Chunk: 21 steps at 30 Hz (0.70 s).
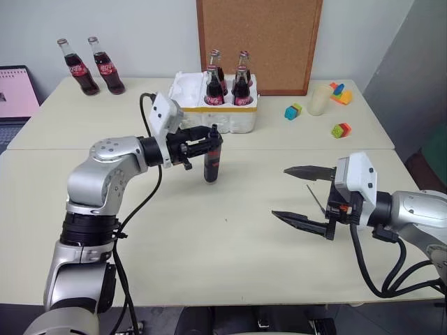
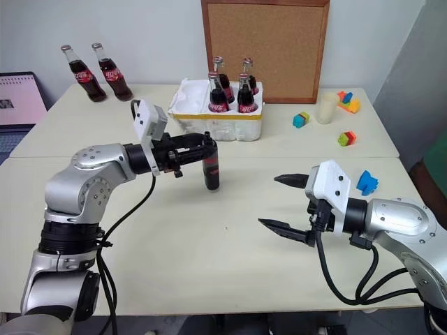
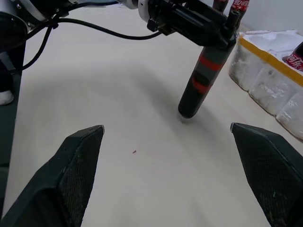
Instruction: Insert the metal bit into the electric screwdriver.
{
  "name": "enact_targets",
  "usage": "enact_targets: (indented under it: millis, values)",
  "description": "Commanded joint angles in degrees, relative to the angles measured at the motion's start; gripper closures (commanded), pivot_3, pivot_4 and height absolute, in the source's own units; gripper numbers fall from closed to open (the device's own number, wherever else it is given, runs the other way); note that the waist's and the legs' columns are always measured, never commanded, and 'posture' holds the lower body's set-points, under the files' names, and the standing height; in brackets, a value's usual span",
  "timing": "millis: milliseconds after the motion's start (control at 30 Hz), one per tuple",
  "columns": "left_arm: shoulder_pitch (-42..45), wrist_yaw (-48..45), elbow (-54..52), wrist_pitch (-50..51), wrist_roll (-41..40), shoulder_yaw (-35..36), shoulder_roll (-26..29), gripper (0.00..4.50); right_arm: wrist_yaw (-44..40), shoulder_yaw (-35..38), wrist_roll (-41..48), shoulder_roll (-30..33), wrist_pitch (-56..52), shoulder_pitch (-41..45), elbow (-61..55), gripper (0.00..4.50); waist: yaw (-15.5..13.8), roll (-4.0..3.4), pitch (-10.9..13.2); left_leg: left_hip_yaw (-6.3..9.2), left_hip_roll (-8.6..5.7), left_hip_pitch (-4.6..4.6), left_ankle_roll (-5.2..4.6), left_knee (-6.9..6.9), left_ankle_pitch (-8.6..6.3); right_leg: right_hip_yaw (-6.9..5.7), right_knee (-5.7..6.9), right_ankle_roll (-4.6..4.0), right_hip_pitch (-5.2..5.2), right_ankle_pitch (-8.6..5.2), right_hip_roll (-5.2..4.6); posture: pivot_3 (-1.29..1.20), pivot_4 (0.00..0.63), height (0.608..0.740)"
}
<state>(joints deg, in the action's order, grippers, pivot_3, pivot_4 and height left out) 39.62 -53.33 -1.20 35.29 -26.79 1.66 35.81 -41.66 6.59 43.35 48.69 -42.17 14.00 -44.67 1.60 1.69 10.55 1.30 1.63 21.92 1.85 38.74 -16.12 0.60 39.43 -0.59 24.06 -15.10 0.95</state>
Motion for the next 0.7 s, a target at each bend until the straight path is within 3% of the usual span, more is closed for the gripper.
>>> enact_targets:
  millis: [33, 300, 433, 533, 700]
  values:
    - [1.5, -3.3, -0.4, -3.0, 1.3, 0.8, 4.2, 2.94, -0.4, 0.5, 0.0, 0.0, 1.3, 0.1, -0.5, 0.00, 0.0, 0.00, 0.0, -0.01, 0.00, 0.01, 0.00, 0.00, 0.00, 0.00, -0.03, 0.00, 0.01, 0.00, 0.00, 0.00, 0.150, 0.740]
    - [4.5, -14.3, 5.4, -13.3, 9.8, -4.2, 14.9, 2.94, -1.0, 0.0, 0.4, 0.3, 1.2, 0.3, -0.4, 0.00, 0.0, 0.02, 0.0, -0.03, -0.04, 0.02, 0.00, -0.05, 0.00, -0.08, -0.09, 0.00, 0.01, 0.00, 0.02, 0.00, 0.150, 0.740]
    - [5.5, -19.3, 8.8, -24.3, 17.8, -9.5, 19.1, 2.94, -1.2, -0.2, 0.2, 0.3, 1.2, 0.4, -0.4, 0.00, -0.1, 0.02, 0.0, -0.05, -0.01, 0.07, -0.01, -0.06, -0.01, -0.14, -0.17, -0.01, 0.01, 0.00, 0.02, 0.00, 0.150, 0.740]
    - [6.6, -24.0, 10.8, -31.9, 23.1, -14.1, 20.9, 2.94, -1.1, -0.4, 0.1, 0.3, 1.1, 0.4, -0.5, 0.00, -0.1, 0.02, 0.0, -0.08, 0.00, 0.10, -0.01, -0.13, -0.01, -0.11, -0.33, -0.01, 0.00, 0.00, 0.01, 0.00, 0.150, 0.740]
    - [7.8, -29.7, 14.9, -39.1, 27.4, -19.7, 19.3, 2.94, -0.7, -0.7, -0.1, 0.2, 1.1, 0.3, -0.8, 0.00, -0.2, 0.02, 0.0, -0.14, -0.01, 0.25, -0.02, -0.14, -0.01, -0.15, -0.44, -0.01, 0.03, 0.00, 0.02, 0.00, 0.150, 0.740]
